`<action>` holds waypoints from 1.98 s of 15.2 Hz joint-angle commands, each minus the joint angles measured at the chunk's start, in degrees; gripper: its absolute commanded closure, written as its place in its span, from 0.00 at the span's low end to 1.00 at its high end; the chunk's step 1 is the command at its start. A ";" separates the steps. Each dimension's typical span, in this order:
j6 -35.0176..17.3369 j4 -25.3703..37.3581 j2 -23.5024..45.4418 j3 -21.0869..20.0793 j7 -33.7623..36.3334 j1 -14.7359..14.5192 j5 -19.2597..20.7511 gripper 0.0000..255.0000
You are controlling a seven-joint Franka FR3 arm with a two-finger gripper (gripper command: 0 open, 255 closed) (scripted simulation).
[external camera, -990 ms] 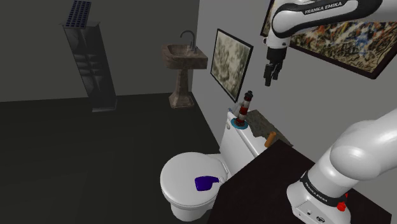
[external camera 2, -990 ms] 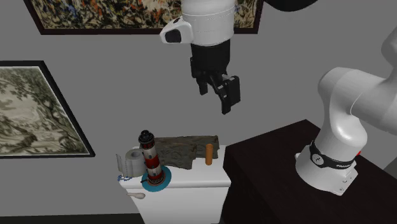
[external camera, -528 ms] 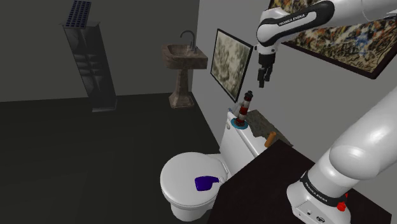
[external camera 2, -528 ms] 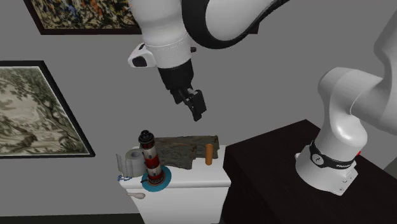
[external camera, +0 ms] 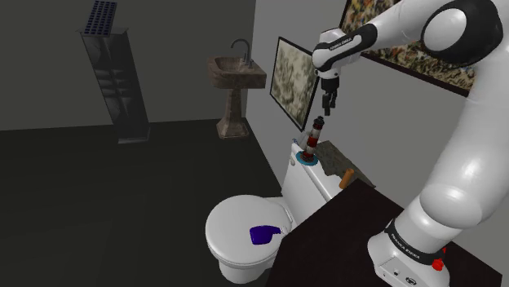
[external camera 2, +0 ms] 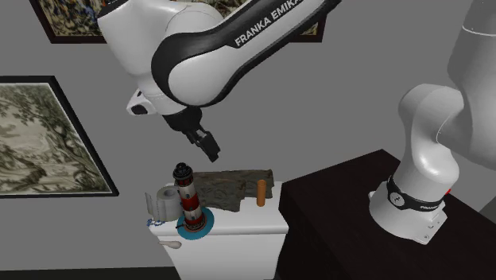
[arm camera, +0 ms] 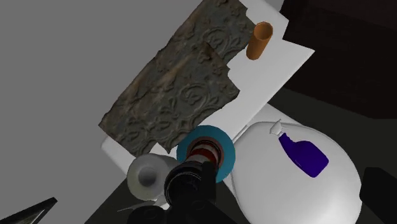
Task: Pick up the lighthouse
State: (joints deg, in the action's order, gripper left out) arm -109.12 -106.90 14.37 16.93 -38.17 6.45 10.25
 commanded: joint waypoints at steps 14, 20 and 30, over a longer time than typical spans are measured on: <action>-1.27 20.08 23.38 -1.26 -7.65 4.55 -2.27 0.00; -1.93 20.26 24.23 -1.34 -7.59 4.70 -2.38 1.00; -0.50 20.32 22.83 -1.19 -7.80 4.50 -2.20 1.00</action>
State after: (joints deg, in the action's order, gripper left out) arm -110.06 -86.54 37.76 15.66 -45.84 10.97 7.96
